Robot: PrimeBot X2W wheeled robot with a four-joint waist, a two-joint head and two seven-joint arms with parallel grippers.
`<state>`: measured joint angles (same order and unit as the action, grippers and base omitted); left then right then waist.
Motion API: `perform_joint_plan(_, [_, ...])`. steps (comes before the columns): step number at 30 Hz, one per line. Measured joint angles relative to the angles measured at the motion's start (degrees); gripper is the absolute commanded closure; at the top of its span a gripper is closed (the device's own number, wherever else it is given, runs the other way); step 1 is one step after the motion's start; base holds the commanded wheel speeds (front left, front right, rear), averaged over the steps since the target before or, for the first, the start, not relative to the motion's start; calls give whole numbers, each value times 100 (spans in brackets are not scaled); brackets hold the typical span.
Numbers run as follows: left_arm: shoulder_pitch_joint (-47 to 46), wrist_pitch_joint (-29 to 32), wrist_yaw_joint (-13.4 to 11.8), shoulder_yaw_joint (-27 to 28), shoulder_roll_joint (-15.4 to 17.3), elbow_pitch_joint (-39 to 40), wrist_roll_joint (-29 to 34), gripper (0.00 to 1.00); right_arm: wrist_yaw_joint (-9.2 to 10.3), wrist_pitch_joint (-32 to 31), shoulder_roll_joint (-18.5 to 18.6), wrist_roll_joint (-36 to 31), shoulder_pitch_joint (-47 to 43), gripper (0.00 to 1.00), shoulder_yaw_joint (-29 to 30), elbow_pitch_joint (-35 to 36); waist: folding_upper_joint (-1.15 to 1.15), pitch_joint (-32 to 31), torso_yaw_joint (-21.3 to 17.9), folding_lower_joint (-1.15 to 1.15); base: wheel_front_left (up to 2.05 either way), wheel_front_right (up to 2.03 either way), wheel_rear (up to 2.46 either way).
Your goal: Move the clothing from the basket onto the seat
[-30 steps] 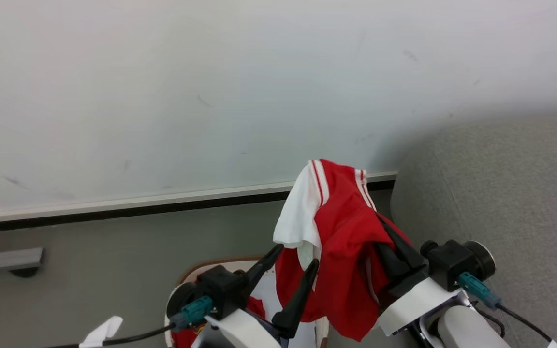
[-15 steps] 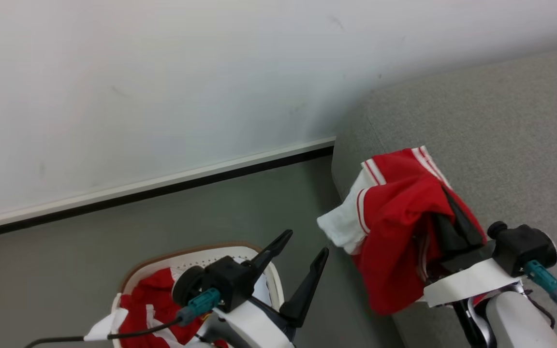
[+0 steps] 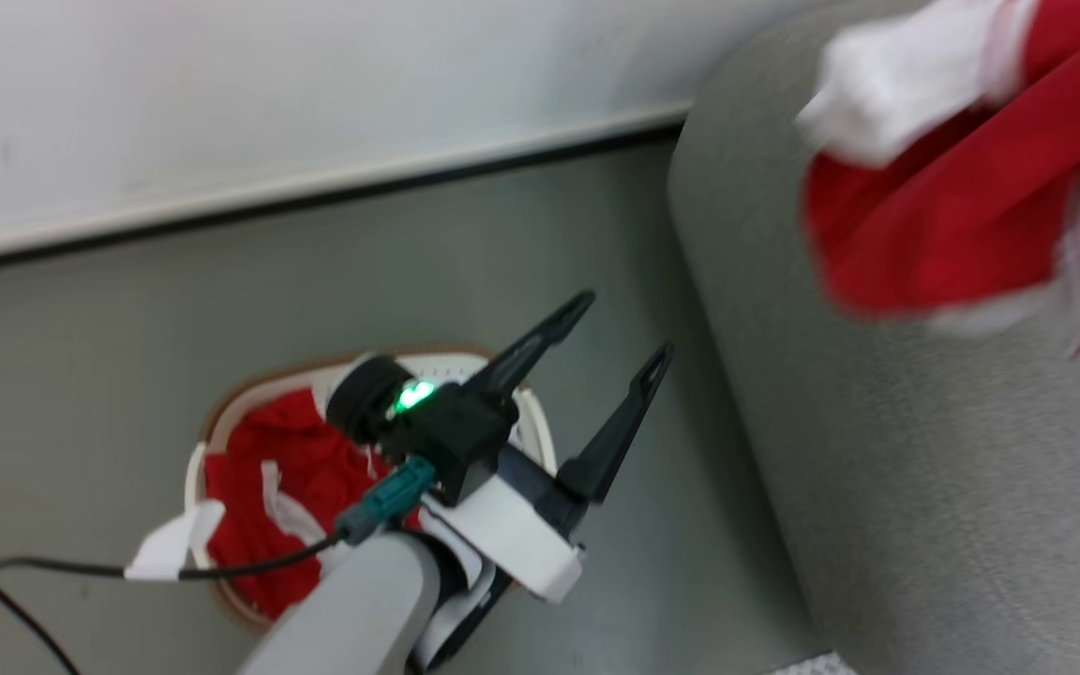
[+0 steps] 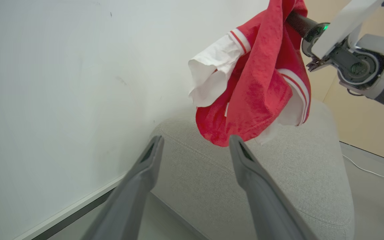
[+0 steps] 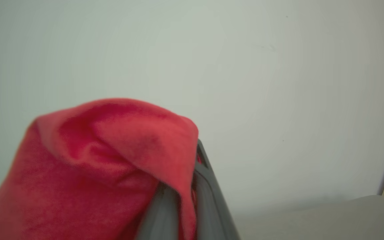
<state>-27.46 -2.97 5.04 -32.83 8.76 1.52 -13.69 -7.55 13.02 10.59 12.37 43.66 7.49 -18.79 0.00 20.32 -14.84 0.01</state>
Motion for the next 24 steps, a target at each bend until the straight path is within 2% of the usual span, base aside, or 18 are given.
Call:
perform_joint_plan(4, [-505,-185,56,-12,-7,18,121,0,0,-258,275,-358,1109,100,1107,-416,0,536,236,1,0,0,0])
perform_joint_plan(6, [-710,-280,82,-41,-35,-21,153,0,-1,-358,536,-851,1580,100,1582,-669,0,786,388,1,0,0,0])
perform_joint_plan(9, [-926,-472,99,-88,-121,-131,158,0,0,-441,650,-1367,2266,100,2361,-1088,0,1090,679,1,0,0,0])
perform_joint_plan(12, [-1081,-610,108,-115,-164,-263,158,0,-1,-474,801,-2232,2586,100,2907,-1544,0,1346,972,1,0,0,0])
perform_joint_plan(15, [-1176,-746,134,-169,-249,-381,138,0,-1,-428,738,-2963,2592,100,3486,-1963,0,1532,1240,0,0,0,0])
perform_joint_plan(17, [-1218,-823,134,-178,-266,-471,134,0,-1,-311,546,-3290,2585,100,3827,-2185,0,1632,1378,0,0,0,0])
perform_joint_plan(18, [-1232,-833,133,-174,-267,-510,126,0,-1,-249,441,-3451,2566,94,3974,-2298,0,1677,1433,1,0,0,0])
perform_joint_plan(20, [-1249,-880,133,-175,-270,-578,115,0,-1,-118,280,-3687,2537,55,4187,-2484,0,1737,1514,1,0,0,0])
perform_joint_plan(21, [-1252,-892,133,-176,-271,-615,109,0,-1,-58,229,-3820,2529,0,4256,-2560,0,1746,1539,0,0,0,0])
perform_joint_plan(24, [-1252,-926,122,-149,-264,-704,96,0,-1,92,57,-3995,2500,0,4276,-2736,0,1678,1529,0,0,0,0])
